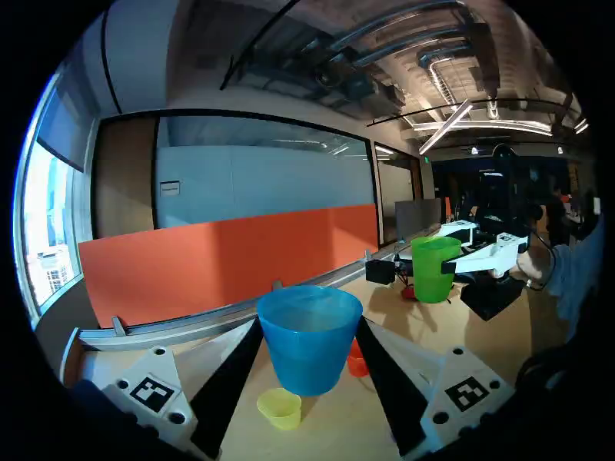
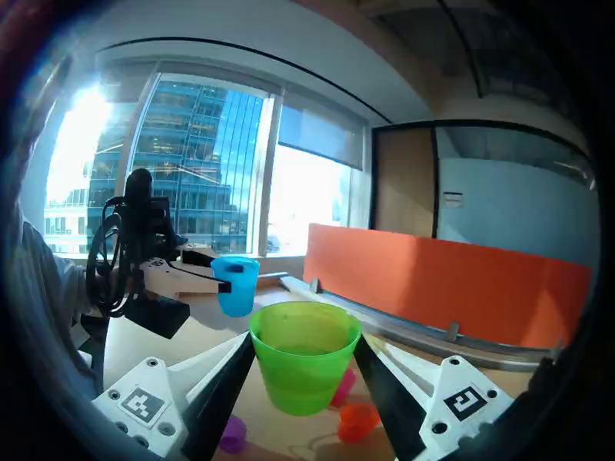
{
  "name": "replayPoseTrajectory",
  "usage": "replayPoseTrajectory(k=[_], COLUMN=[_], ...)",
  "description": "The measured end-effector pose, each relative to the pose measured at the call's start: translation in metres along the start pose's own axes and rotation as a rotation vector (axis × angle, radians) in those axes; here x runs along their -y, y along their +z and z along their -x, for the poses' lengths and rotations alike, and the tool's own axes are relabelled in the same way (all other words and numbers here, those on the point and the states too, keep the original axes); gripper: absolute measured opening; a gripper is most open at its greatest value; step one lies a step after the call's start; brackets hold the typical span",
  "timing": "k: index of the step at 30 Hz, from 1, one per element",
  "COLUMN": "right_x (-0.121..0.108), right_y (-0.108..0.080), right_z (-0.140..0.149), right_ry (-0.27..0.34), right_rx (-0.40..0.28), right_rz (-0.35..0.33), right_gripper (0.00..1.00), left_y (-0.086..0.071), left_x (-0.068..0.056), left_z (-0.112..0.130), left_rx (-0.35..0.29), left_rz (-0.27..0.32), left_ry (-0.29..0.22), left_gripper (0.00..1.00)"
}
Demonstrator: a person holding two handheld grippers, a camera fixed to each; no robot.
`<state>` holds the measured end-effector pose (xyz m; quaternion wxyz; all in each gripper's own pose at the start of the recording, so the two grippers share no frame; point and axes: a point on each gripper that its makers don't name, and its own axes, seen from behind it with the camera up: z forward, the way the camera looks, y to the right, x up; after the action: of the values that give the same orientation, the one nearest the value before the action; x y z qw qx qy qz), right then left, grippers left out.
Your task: Pour water
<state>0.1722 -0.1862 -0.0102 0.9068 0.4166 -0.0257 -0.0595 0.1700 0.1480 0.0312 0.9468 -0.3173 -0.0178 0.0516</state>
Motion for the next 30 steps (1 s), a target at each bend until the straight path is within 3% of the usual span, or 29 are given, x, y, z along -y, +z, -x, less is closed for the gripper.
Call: replayPoseTrajectory(k=[23,24,27,28,30], right_x=[-0.007,-0.008,-0.01,-0.011,-0.012], right_y=[-0.006,-0.006,-0.006,-0.006,-0.006], right_z=[0.062,0.065,0.073,0.075,0.081], right_ry=[-0.012,-0.011,-0.01,-0.008,-0.005], right_rx=[0.164,0.171,0.189,0.195,0.207], right_rz=[-0.036,-0.037,-0.039,-0.04,-0.042], right_gripper=[0.91,1.0,1.0,0.91,0.91], left_y=[-0.002,-0.002,-0.001,0.0,0.001], left_x=[-0.01,-0.011,-0.014,-0.015,-0.016], left_z=[0.075,0.079,0.088,0.091,0.097], left_rx=[0.167,0.176,0.201,0.209,0.225], left_rz=[0.054,0.058,0.07,0.073,0.078], left_ry=[0.018,0.019,0.024,0.026,0.03], left_gripper=[0.86,0.86,0.86,0.86,0.87])
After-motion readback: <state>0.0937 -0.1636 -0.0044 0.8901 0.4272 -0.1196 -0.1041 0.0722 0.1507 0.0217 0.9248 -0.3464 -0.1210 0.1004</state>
